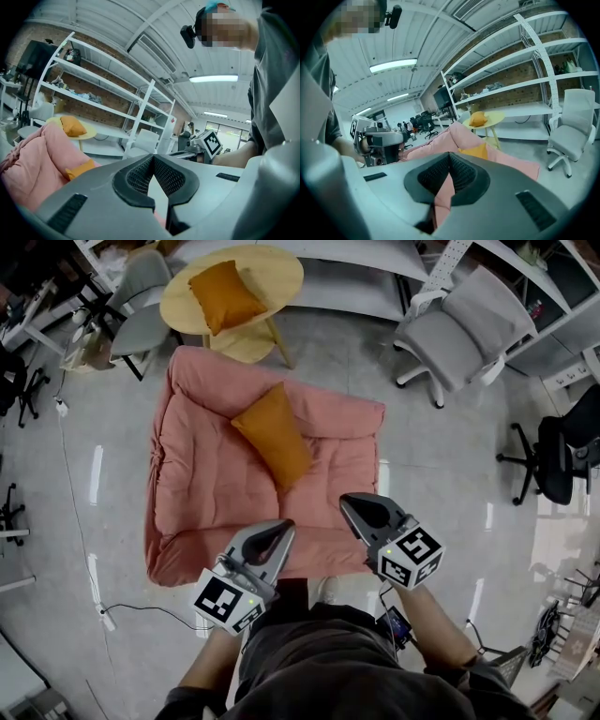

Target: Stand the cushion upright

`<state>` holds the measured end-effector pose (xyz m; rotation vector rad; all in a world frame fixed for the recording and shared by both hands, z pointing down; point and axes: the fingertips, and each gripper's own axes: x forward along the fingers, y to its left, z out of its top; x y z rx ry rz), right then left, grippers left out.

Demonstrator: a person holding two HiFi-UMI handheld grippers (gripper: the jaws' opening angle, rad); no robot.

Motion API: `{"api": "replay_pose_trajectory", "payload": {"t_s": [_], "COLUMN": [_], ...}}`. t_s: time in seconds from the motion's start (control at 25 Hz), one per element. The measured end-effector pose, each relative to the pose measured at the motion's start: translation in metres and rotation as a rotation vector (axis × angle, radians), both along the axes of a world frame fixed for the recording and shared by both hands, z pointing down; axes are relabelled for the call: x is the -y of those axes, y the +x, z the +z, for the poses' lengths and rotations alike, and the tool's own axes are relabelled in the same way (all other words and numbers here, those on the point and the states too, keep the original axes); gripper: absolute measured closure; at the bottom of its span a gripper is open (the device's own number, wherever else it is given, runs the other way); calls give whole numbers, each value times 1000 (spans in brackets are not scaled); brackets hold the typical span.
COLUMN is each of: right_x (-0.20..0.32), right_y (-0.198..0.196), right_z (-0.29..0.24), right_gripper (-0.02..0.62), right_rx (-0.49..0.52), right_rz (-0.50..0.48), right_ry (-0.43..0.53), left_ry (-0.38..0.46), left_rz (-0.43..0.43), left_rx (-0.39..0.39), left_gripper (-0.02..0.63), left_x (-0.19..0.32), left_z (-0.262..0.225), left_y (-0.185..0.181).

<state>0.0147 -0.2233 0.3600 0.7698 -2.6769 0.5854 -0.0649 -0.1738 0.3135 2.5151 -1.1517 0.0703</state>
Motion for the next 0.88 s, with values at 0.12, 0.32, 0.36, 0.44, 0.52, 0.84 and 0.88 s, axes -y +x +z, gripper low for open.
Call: {"api": "replay_pose_trajectory", "payload": {"t_s": [0.12, 0.32, 0.36, 0.44, 0.52, 0.84, 0.88], "right_x": [0, 3, 3, 4, 5, 8, 8], "right_y": [4, 8, 7, 6, 5, 9, 9], "right_z": [2, 4, 4, 4, 4, 0, 0], "right_gripper": [580, 580, 581, 581, 581, 581, 581], "right_rx": [-22, -51, -51, -49, -49, -43, -42], "right_rz": [10, 24, 26, 28, 27, 40, 43], "right_ry": [1, 3, 2, -1, -2, 2, 1], "left_ry": [-1, 6, 8, 10, 12, 9, 8], "left_rz": [6, 20, 22, 24, 25, 31, 31], "left_rx": [1, 7, 8, 10, 10, 16, 17], "left_gripper": [597, 595, 597, 597, 597, 597, 597], "left_x": [0, 3, 4, 5, 7, 10, 10], "left_z": [-1, -3, -4, -4, -4, -5, -5], "left_y": [1, 2, 2, 0, -1, -1, -1]}}
